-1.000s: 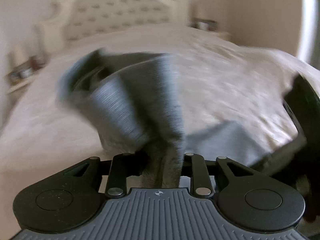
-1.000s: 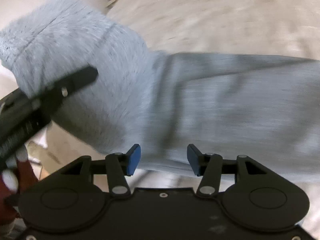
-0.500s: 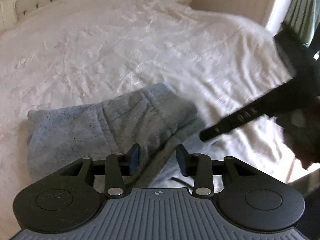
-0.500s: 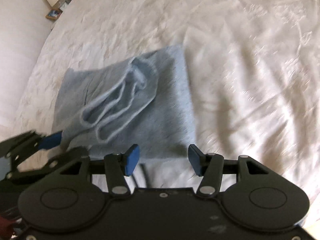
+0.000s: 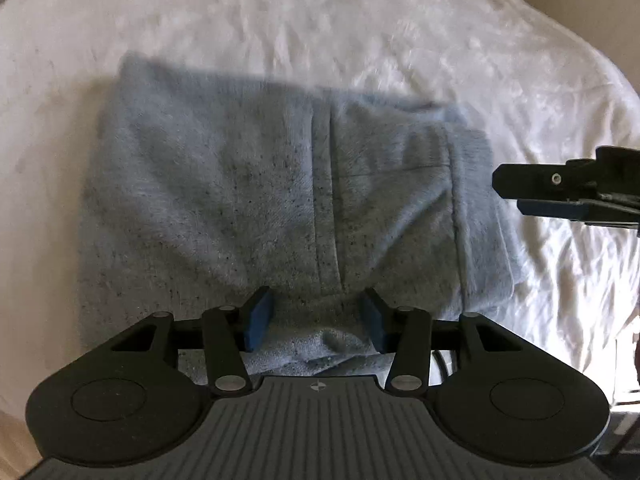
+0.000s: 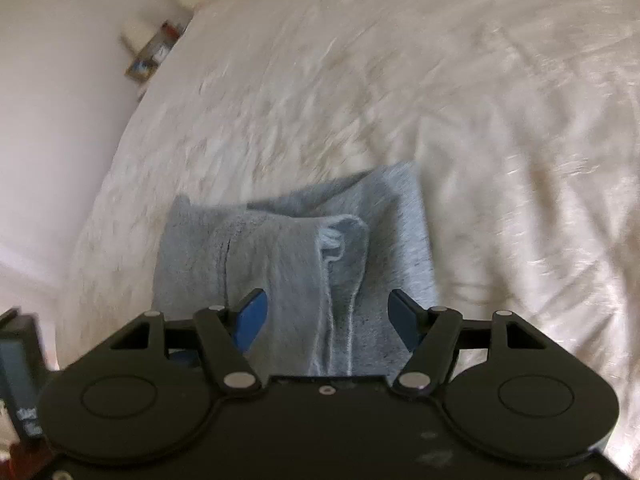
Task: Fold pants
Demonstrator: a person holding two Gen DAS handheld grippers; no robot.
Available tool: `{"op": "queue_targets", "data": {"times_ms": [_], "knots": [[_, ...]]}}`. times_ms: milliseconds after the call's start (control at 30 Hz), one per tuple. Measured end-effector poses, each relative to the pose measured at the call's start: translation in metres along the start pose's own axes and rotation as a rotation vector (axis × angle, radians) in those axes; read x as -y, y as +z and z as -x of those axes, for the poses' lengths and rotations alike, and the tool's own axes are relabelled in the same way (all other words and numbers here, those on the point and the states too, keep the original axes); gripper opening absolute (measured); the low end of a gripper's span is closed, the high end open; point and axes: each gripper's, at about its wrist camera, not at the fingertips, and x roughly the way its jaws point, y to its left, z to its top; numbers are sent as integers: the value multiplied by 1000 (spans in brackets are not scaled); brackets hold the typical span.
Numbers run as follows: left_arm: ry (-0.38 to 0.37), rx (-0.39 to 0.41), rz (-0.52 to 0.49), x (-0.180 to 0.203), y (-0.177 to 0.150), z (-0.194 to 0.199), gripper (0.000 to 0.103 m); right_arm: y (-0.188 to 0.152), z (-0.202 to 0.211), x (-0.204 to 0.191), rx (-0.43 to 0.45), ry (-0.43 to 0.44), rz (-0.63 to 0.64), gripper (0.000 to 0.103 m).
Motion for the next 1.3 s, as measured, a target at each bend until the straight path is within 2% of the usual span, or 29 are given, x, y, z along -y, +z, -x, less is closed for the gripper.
{"op": "queue_targets", "data": {"times_ms": [100,233,567,700,800,833,867,900,933,1000,1167,1300], "knots": [[-9,-29,4,0,7,-2,53,-2,-12,-4,-43,-16,19,71],[-22,-56,14,0,13,-7,54,-5,-24,1,-86,-23,-21,76],[-72,-95,9,-10,17,-7,56,-11,-56,1,-118,-36,-113,84],[-127,-71,34,-23,17,4,56,-8,-69,0,-125,-25,-148,89],[-119,-52,53,-37,16,16,56,-5,-74,1,-122,-1,-179,89],[-114,-47,61,-42,15,19,56,-4,-75,0,-120,6,-184,87],[-106,-39,75,-49,15,23,56,-3,-76,-1,-119,9,-185,75],[-97,-31,90,-56,16,26,56,-3,-77,-4,-120,13,-177,51],[-87,-26,106,-63,16,28,56,-2,-79,-7,-127,27,-166,41],[-68,-15,148,-78,19,32,56,1,-77,-16,-131,23,-133,30],[-24,15,231,-110,27,35,56,13,-49,-61,-73,4,72,17],[-10,38,247,-121,37,36,56,25,-10,-95,19,13,236,15]]}}
